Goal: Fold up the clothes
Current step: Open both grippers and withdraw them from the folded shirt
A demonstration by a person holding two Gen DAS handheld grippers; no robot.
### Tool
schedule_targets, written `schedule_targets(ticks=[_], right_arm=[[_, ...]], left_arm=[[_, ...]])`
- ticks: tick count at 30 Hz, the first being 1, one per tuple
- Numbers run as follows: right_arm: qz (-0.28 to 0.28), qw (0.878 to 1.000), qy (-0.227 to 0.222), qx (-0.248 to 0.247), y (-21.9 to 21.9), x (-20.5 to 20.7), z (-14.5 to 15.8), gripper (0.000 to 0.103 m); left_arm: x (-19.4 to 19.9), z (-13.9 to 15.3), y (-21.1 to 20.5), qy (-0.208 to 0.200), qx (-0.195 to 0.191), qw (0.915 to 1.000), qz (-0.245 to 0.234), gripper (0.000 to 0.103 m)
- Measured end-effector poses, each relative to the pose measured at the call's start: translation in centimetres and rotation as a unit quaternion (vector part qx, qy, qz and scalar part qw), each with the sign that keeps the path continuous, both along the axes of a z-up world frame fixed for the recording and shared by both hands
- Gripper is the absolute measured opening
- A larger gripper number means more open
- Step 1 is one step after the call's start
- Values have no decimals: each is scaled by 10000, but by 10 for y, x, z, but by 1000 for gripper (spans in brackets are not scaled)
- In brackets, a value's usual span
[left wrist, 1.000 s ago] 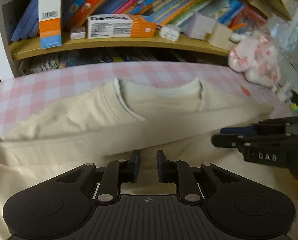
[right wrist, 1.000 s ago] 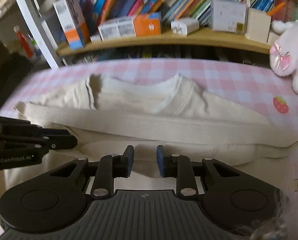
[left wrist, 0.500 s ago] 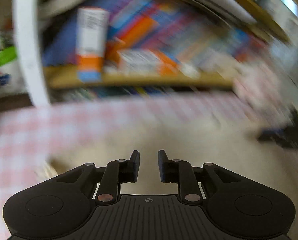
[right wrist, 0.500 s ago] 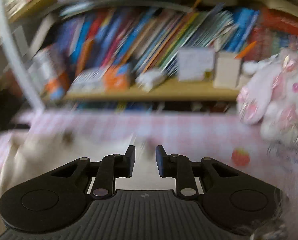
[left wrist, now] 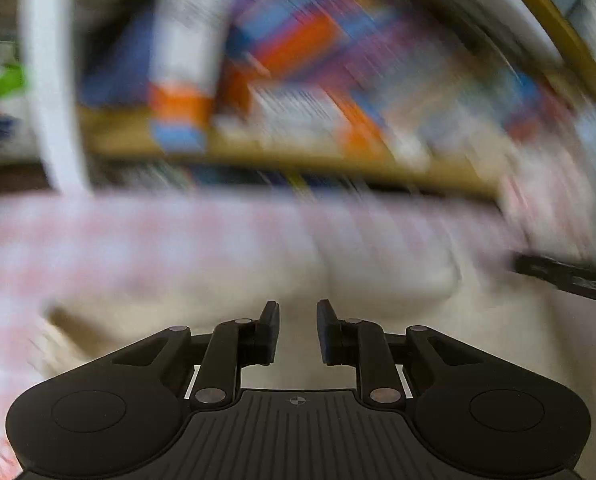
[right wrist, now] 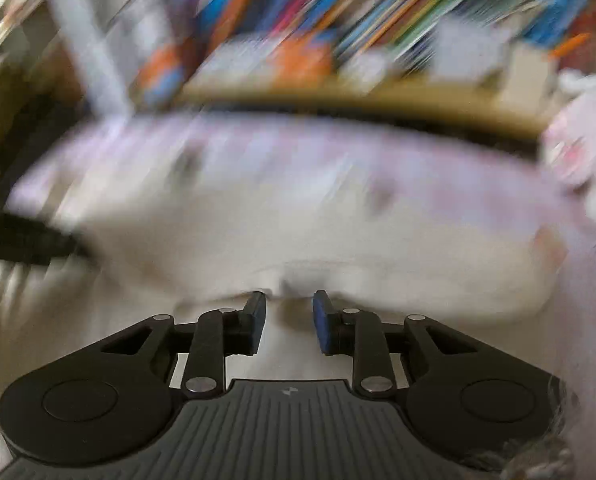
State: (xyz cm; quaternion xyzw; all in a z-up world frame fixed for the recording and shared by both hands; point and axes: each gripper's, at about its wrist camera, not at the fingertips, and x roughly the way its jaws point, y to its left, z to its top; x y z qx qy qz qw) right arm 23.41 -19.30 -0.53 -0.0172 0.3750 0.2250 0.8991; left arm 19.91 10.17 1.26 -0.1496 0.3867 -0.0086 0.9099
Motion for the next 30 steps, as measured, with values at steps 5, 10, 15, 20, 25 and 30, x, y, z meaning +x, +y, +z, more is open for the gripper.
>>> schedule_targets(ticks=[5,10,15,20,25,30], right_arm=[[-915,9930,-565,497,-43,24,40,26],[-853,9954,-372,-213,-84,9,21,29],[-846,9959,76,-322,-105,15,-4,35],[-791,9957,202,-429,-89,33,-15,40],[-899,9955,-72,-277,-89,29,-11,11],[-995,9909,-865,257,-97,-7,19,11]], left_arm=[[-30,3,42,37,259,9992,296,24],[-60,6,85,79,514,9969,591,24],[-63,-10,91,364,481,9965,580,32],[-59,-7,81,278,724,9965,319,38],[-50,-11,78,355,1148,9926,187,40],[-36,-22,84,394,1134,9926,164,37]])
